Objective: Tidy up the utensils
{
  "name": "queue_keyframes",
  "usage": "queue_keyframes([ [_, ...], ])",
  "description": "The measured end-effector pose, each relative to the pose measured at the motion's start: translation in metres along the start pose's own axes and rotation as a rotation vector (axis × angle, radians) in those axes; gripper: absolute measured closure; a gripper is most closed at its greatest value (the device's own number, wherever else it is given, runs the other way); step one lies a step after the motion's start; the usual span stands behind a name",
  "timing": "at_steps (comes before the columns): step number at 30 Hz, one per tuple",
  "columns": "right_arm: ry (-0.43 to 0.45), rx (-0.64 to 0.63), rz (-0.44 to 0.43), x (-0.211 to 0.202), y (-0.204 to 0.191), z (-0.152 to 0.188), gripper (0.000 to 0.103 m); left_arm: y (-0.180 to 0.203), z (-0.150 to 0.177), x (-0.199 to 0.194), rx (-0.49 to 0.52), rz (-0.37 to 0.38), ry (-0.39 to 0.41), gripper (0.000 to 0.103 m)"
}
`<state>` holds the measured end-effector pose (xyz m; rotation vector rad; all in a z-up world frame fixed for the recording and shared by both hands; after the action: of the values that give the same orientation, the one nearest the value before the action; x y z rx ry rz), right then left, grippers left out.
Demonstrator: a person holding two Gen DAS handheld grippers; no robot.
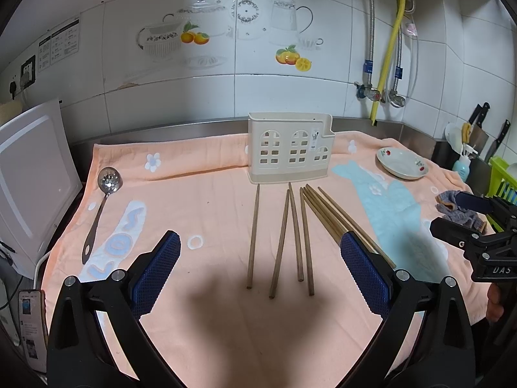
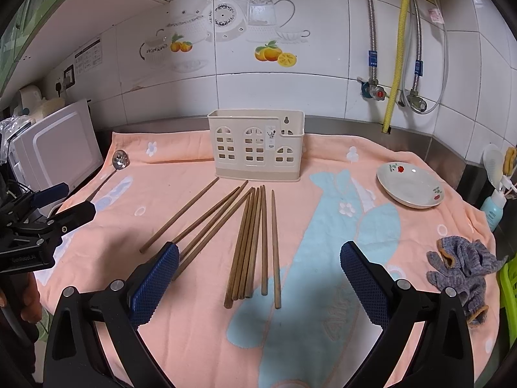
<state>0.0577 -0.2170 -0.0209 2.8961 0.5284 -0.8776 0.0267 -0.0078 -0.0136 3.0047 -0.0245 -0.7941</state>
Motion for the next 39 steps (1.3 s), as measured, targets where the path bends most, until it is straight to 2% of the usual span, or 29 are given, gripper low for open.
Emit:
queue_keyframes([
  [39,-0.02,0.007,-0.026,0.018,-0.005,-0.005,0.007,-0.003,-0.004,0.021,-0.008,-0.006,-0.013,0.005],
])
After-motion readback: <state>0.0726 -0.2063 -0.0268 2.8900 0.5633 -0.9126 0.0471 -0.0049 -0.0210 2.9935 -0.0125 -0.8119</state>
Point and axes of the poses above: each gripper's, at about its wrist camera, not at the fingertips, and x roughly the way its jaws point, y to its right, z to its underside, the point moved 4 cm from there along x, roughly the way its jaws point, and after that the axes turned 1 degree about y, right-handed, at the moved point
